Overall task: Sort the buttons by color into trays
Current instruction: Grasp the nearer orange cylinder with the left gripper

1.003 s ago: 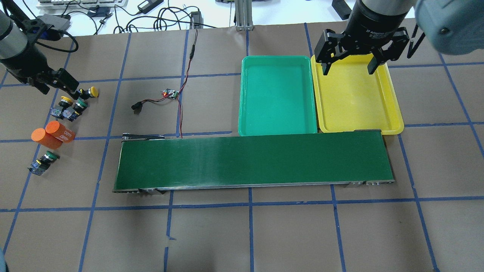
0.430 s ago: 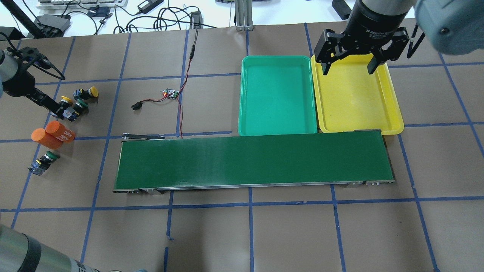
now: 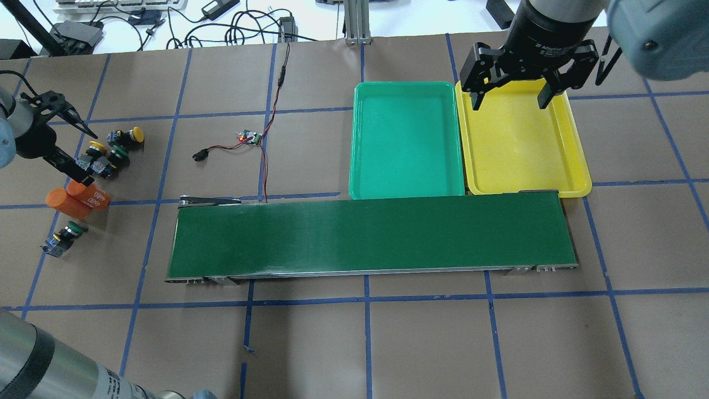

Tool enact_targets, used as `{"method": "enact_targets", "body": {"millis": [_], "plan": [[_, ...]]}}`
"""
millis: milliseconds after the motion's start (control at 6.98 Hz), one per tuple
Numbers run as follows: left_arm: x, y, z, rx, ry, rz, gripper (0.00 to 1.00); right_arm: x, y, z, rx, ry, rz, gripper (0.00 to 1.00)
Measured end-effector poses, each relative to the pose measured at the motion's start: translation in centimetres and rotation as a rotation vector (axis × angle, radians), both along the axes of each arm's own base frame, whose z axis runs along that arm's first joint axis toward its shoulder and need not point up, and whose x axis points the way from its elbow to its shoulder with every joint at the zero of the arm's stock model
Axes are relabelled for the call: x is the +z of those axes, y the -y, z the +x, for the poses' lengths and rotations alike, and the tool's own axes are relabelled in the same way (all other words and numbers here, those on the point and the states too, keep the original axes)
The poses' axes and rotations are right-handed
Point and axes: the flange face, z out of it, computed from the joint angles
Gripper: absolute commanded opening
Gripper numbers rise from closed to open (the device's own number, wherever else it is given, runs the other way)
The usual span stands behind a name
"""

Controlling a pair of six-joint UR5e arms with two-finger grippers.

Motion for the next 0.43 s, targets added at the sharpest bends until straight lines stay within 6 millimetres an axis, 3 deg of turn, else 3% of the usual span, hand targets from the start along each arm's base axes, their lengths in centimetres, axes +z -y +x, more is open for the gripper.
{"method": "enact_targets", "body": {"millis": [143,286,430], "plan": [[-1.1,-0.5,0.4,0.007,-0.01,0.018,1.0,0.0,0.0,0.0,0.0,0.0,0.0,1.0],[-1.9,-1.0,0.5,0.017,-0.019,0.032,0.77,0.0,0.0,0.0,0.001,0.0,0.0,1.0],[-2.3,-1.4,0.5,0.023,-0.025,0.04,0.39,0.0,0.0,0.0,0.0,0.0,0.0,1.0]]}}
